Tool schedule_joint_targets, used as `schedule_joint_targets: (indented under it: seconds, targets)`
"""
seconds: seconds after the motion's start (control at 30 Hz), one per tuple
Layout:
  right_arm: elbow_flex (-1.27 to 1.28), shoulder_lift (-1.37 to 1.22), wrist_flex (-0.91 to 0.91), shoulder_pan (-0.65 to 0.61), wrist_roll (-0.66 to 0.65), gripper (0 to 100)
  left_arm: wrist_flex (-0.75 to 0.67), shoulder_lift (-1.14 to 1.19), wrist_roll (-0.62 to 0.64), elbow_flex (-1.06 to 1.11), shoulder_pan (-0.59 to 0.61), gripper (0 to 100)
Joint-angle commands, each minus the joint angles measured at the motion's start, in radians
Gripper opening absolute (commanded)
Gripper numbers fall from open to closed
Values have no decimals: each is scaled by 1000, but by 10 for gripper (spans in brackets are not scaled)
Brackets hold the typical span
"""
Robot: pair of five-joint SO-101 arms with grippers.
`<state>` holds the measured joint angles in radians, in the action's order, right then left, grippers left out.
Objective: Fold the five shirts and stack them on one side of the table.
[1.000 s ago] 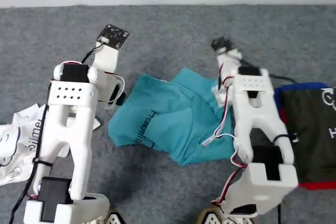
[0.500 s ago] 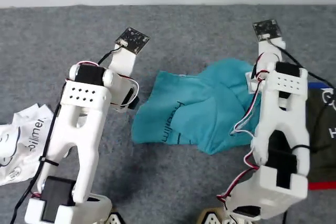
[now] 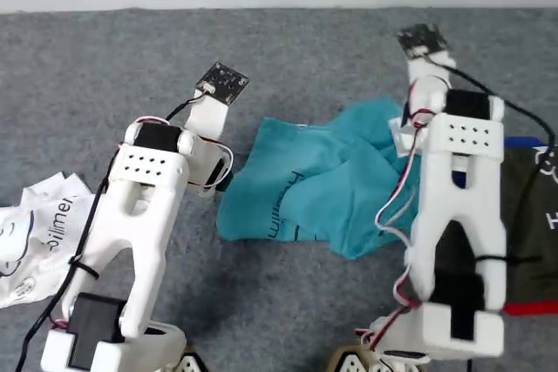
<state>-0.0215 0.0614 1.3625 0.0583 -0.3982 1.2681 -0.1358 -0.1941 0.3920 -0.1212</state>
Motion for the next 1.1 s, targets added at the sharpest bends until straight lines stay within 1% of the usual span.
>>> schedule_joint_targets:
  seconds: [0.0,0.07,0.13,0.17,0.23,0.3,0.37,0.53,0.6,0.63,0.7,0.73,0.83,0.97,1.07]
  targets:
    - [-97,125,150,-137,9,312,-14,-43,6,-5,23,177]
    - [-69,140,205,-272,9,290,-14,-43,6,-8,61,177]
    - [-6,136,217,-387,9,280,-14,-43,6,-8,106,177]
    - [31,131,202,-423,9,281,-14,-43,8,-8,127,177]
    - [98,120,128,-432,8,281,-12,-43,8,-7,164,177]
    - [146,107,62,-378,8,281,11,-43,8,-8,186,177]
    - [172,81,19,-278,8,281,37,-43,8,-8,189,177]
    - [184,-30,-44,58,5,281,43,-43,8,-8,184,177]
    - [181,-62,-51,165,2,281,43,-43,8,-8,184,177]
    - [175,-65,-42,193,2,281,43,-43,8,-8,184,177]
    - [166,-54,8,199,2,281,43,-43,8,-8,184,177]
    - [158,-39,33,182,2,281,43,-43,8,-8,184,177]
    - [127,28,114,77,8,281,43,-43,8,-8,184,177]
    - [106,143,203,-168,9,279,44,-43,8,-7,184,177]
    - [132,177,197,-351,9,278,44,-43,8,-7,184,177]
